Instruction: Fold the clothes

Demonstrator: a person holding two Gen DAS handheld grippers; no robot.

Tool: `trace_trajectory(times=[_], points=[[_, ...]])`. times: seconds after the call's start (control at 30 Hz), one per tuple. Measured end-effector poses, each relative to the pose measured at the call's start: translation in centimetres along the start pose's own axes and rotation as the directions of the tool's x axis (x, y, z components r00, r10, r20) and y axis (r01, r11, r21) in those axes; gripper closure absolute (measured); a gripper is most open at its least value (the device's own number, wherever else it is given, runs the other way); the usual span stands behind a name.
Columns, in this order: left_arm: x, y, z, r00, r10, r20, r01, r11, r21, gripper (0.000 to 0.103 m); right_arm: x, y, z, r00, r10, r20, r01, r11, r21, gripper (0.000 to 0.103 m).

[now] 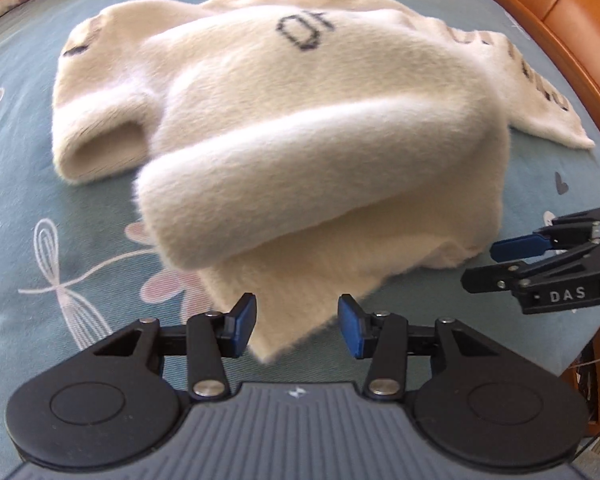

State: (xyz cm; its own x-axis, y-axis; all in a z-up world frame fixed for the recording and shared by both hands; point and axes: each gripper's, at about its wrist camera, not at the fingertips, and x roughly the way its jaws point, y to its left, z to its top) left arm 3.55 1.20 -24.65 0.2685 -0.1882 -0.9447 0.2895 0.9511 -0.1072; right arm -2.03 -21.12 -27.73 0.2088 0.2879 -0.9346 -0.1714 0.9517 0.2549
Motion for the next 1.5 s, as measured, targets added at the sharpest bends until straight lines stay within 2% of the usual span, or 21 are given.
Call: trace_trajectory(times=[0.07, 0.13, 0.23, 0.33, 0.4, 0.6, 0.73, 0.77, 0.8, 0.83, 0.87, 0.9, 1.03, 1.1, 1.2, 1.33, 1.4, 1.5], points=[[0.3, 1.8, -0.3, 1.0, 0.0, 0.005, 0.0, 0.997, -0.076, 0.056, 0.1, 0.5, 0.0, 1.0, 0.002, -0.003, -0.002, 1.0, -0.014, 0.045], [0.9, 3.5, -0.6, 0.999, -0.037, -0.006, 0.035, 0.986, -0.161, 0.055, -0.1, 0.8, -0.6, 1.0, 0.009, -0.008, -0.009, 1.0, -0.021, 0.045], [1.9, 4.7, -1.0, 0.996, -0.084, -0.017, 0.078, 0.974, -0.214, 0.055, 0.7, 2.1, 0.8, 1.0, 0.01, -0.011, -0.011, 1.0, -0.025, 0.045], [3.1, 5.7, -1.6, 0.985, -0.173, -0.025, 0.156, 0.935, -0.317, 0.055, 0.9, 2.5, 1.0, 1.0, 0.011, -0.014, -0.012, 1.0, -0.029, 0.045], [3.5, 6.3, -1.8, 0.977, -0.211, -0.003, 0.195, 0.907, -0.373, 0.054, 1.2, 2.8, 1.1, 1.0, 0.011, -0.017, -0.012, 0.999, -0.031, 0.045], [4.4, 6.9, -1.1, 0.96, -0.273, 0.064, 0.273, 0.857, -0.436, 0.056, 1.4, 2.5, 0.9, 1.0, 0.007, -0.016, -0.007, 1.0, -0.018, 0.045], [4.8, 7.2, -0.6, 0.951, -0.283, 0.122, 0.306, 0.823, -0.478, 0.057, 1.3, 2.6, 0.9, 1.0, 0.009, -0.003, -0.009, 1.0, -0.017, 0.045], [4.9, 7.4, -0.8, 0.947, -0.289, 0.138, 0.318, 0.801, -0.508, 0.058, 1.2, 2.6, 0.8, 1.0, 0.01, 0.0, -0.01, 1.0, -0.016, 0.045], [5.0, 7.5, -1.0, 0.943, -0.294, 0.154, 0.33, 0.777, -0.537, 0.064, 1.1, 2.6, 0.8, 1.0, 0.013, 0.003, -0.013, 1.0, -0.015, 0.045], [5.2, 7.7, -1.4, 0.94, -0.302, 0.159, 0.337, 0.755, -0.562, 0.076, 1.1, 2.6, 0.8, 1.0, 0.013, 0.004, -0.013, 1.0, -0.014, 0.045], [5.4, 7.7, -1.7, 0.939, -0.311, 0.15, 0.338, 0.742, -0.579, 0.082, 1.0, 2.5, 0.7, 1.0, 0.012, 0.003, -0.012, 1.0, -0.012, 0.045], [5.5, 7.6, -2.0, 0.941, -0.311, 0.132, 0.328, 0.742, -0.585, 0.091, 1.0, 2.5, 0.7, 1.0, 0.011, 0.003, -0.011, 1.0, -0.011, 0.045], [4.5, 6.9, -2.3, 0.954, -0.281, 0.106, 0.292, 0.788, -0.543, 0.092, 0.8, 2.5, 0.4, 1.0, 0.008, 0.002, -0.008, 0.999, -0.041, 0.045], [3.7, 7.1, -2.3, 0.952, -0.286, 0.113, 0.3, 0.783, -0.545, 0.092, 0.5, 3.4, 0.2, 1.0, -0.009, 0.011, 0.01, 0.991, -0.133, 0.045], [2.4, 7.5, -2.0, 0.952, -0.283, 0.12, 0.301, 0.786, -0.539, 0.092, -0.3, 5.5, -0.2, 0.998, -0.029, 0.056, 0.045, 0.95, -0.31, 0.045], [1.2, 8.0, -1.0, 0.945, -0.301, 0.13, 0.322, 0.78, -0.537, 0.092, -0.4, 7.8, -0.9, 0.989, -0.038, 0.142, 0.105, 0.856, -0.507, 0.045], [0.8, 8.1, -0.3, 0.942, -0.308, 0.135, 0.331, 0.773, -0.541, 0.092, -0.1, 8.9, -1.3, 0.983, -0.036, 0.183, 0.139, 0.793, -0.593, 0.045], [0.6, 8.4, -0.1, 0.936, -0.323, 0.138, 0.344, 0.766, -0.543, 0.092, 2.3, 11.0, -2.1, 0.968, -0.044, 0.247, 0.216, 0.644, -0.734, 0.045]])
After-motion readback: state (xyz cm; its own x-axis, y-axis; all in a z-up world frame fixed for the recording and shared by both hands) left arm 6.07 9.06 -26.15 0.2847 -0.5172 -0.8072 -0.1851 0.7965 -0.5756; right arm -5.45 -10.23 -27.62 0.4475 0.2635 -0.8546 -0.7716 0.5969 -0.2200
